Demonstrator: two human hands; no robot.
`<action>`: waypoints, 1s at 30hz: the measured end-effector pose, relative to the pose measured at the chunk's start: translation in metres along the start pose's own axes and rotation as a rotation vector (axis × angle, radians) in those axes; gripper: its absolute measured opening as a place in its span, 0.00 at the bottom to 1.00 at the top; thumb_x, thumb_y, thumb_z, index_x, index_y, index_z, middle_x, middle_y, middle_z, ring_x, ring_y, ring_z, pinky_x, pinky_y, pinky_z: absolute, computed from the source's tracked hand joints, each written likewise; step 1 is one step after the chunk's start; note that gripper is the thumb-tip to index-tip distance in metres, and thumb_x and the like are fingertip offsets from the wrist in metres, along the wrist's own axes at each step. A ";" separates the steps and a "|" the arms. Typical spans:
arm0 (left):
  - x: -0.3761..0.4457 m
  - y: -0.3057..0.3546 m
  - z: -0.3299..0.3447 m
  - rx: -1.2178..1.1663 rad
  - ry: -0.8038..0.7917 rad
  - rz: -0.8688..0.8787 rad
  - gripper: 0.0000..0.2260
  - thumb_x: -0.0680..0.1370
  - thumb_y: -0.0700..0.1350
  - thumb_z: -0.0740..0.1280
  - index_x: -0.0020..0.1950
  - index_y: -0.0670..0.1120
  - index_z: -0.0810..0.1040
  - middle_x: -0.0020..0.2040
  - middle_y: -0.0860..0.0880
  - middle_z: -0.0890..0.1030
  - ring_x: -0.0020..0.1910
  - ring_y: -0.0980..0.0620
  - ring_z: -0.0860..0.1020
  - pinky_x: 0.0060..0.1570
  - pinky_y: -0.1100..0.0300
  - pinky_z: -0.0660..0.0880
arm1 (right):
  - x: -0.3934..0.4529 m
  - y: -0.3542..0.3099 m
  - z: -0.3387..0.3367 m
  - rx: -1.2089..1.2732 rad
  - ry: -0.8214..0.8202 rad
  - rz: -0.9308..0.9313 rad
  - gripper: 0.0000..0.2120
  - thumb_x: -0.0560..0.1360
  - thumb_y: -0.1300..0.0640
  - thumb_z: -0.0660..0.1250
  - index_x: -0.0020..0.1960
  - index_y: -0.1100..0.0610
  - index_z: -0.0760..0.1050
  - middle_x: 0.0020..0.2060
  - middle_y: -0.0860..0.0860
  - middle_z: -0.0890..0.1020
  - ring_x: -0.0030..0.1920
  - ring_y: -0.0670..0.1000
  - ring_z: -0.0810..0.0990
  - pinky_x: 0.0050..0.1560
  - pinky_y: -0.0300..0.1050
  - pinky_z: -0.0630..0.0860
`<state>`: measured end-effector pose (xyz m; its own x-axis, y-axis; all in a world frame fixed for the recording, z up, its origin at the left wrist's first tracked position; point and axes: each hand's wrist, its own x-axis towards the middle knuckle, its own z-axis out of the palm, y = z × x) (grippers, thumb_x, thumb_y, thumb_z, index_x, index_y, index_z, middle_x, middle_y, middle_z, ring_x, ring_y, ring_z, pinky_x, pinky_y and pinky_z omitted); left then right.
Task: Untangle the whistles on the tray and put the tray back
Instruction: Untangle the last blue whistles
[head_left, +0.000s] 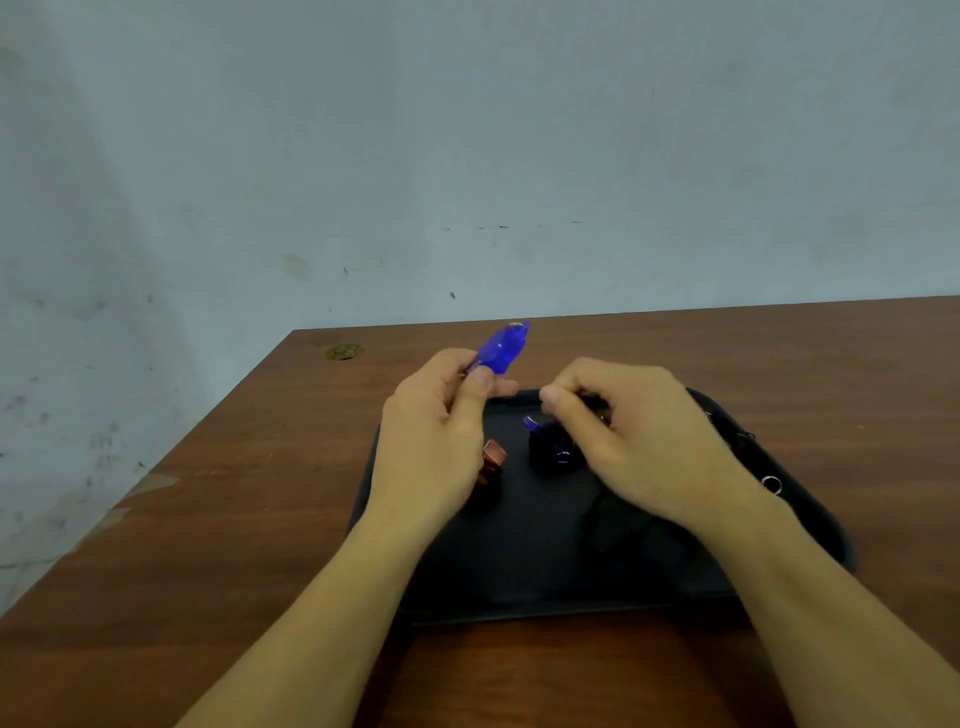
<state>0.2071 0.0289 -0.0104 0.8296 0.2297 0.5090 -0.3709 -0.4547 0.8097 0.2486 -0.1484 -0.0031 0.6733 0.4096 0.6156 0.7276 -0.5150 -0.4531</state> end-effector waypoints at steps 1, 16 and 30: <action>0.000 -0.002 0.000 0.086 -0.031 0.030 0.08 0.83 0.44 0.61 0.53 0.55 0.78 0.45 0.59 0.85 0.25 0.60 0.75 0.34 0.55 0.75 | 0.000 0.002 -0.003 0.029 0.028 0.012 0.10 0.79 0.45 0.64 0.42 0.47 0.78 0.35 0.43 0.82 0.38 0.44 0.80 0.42 0.50 0.78; -0.007 0.015 -0.004 0.117 -0.419 0.158 0.06 0.81 0.41 0.67 0.53 0.47 0.83 0.43 0.51 0.85 0.34 0.53 0.83 0.43 0.54 0.80 | 0.007 0.004 -0.015 0.495 -0.121 0.127 0.17 0.84 0.53 0.60 0.40 0.63 0.71 0.30 0.45 0.71 0.28 0.41 0.69 0.32 0.29 0.67; -0.011 0.023 0.007 -0.589 -0.462 -0.358 0.18 0.77 0.49 0.68 0.54 0.34 0.81 0.40 0.41 0.81 0.31 0.51 0.76 0.28 0.62 0.76 | 0.002 -0.008 -0.001 0.313 0.253 0.013 0.13 0.82 0.52 0.65 0.41 0.56 0.76 0.31 0.51 0.78 0.32 0.51 0.76 0.35 0.40 0.72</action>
<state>0.1921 0.0097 0.0009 0.9793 -0.1598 0.1246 -0.1036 0.1337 0.9856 0.2441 -0.1440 0.0019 0.6575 0.1861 0.7301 0.7504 -0.2485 -0.6125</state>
